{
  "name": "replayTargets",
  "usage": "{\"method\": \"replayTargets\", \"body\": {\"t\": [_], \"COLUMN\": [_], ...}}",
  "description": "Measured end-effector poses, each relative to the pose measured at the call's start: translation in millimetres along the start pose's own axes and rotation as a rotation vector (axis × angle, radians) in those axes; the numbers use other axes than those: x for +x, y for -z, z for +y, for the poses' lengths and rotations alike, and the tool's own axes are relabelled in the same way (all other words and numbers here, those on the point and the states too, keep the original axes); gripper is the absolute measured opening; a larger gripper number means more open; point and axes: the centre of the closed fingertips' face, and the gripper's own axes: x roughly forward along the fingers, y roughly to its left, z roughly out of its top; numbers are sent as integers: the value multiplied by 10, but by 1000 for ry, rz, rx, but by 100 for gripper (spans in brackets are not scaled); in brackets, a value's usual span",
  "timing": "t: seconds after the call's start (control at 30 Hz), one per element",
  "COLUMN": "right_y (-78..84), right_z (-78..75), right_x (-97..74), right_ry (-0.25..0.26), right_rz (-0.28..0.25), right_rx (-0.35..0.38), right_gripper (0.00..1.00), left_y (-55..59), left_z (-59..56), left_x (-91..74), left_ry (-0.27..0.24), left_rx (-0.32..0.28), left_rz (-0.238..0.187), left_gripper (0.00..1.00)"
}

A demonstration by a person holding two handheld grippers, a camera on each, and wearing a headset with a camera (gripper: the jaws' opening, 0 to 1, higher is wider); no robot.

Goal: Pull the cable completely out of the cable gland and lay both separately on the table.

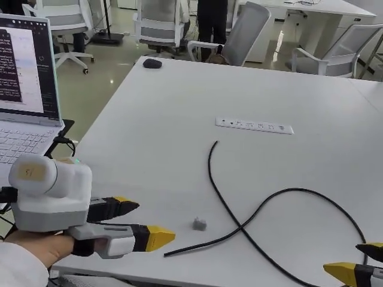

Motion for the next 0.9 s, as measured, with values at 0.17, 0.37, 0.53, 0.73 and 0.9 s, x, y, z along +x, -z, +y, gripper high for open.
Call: {"method": "replayTargets", "body": {"t": [0.17,0.37,0.53,0.73,0.9], "right_y": [-1,-33,-79,-123,-173], "right_z": [-23,-52,-57,-84,-106], "right_x": [-22,-19,15,71,157], "right_ry": [3,6,4,9,10], "right_rz": [-3,-9,-5,0,5], "right_rx": [5,9,3,1,5], "right_gripper": [68,67,67,67,67], "left_y": [-6,-59,-74,-83,-66], "left_z": [-21,-27,-5,34,138], "left_x": [41,86,142,150,133], "left_ry": [13,23,31,38,34], "left_rx": [-10,-26,-23,-29,-42], "left_rz": [4,-7,2,0,6], "left_gripper": [64,63,63,63,63]}}
